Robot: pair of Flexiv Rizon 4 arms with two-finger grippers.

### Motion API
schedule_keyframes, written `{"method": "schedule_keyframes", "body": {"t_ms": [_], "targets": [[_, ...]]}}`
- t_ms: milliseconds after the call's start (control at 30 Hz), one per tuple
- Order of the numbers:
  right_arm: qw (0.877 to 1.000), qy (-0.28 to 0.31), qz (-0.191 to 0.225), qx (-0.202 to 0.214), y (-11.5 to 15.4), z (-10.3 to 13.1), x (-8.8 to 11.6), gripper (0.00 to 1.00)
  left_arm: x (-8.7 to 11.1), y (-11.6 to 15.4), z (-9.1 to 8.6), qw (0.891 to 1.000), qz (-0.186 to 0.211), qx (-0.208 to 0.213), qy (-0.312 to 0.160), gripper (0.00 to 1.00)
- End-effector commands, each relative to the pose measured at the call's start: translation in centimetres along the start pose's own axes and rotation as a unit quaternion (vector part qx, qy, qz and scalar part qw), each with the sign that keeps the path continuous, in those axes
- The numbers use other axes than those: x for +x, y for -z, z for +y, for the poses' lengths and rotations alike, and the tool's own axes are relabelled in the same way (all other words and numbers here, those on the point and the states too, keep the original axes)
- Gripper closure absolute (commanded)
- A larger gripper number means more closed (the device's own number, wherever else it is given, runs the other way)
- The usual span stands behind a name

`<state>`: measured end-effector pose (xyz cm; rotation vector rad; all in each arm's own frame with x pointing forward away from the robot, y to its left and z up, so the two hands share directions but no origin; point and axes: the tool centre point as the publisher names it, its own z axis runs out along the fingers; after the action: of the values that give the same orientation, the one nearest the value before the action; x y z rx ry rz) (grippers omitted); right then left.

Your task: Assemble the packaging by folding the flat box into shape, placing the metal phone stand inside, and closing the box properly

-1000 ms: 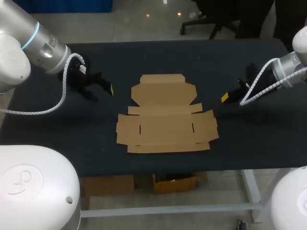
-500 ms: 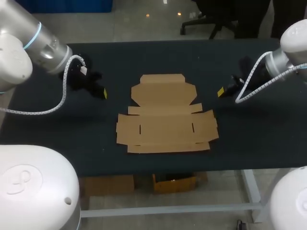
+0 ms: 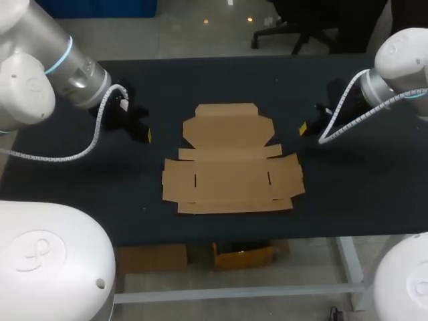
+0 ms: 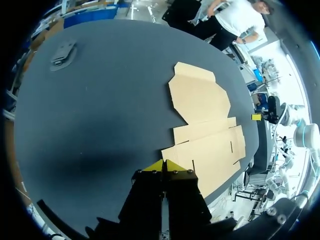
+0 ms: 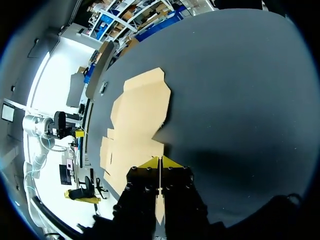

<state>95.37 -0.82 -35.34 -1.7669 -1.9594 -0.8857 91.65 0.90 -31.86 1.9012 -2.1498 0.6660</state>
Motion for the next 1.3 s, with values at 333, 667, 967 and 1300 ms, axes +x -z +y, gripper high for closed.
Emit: {"method": "schedule_keyframes", "body": {"t_ms": [333,667,967,1300], "targets": [[1.000,0.000,-0.002,0.004,-0.2,0.4,-0.1,1.00,0.1,-0.1,-0.2,1.000,-0.002,-0.002,0.000,1.00],[0.999,-0.043,-0.032,0.012,-1.2,0.0,0.0,1.00,0.3,-1.3,0.0,1.000,-0.012,0.014,-0.015,1.00],[0.997,-0.075,-0.033,0.001,-2.1,-0.6,-0.2,1.00,0.2,-3.1,-0.4,0.998,-0.032,0.038,-0.040,1.00],[0.994,-0.103,-0.029,-0.002,-2.8,-1.3,-0.9,1.00,-0.3,-4.7,-1.5,0.999,-0.034,0.018,-0.038,1.00]]}}
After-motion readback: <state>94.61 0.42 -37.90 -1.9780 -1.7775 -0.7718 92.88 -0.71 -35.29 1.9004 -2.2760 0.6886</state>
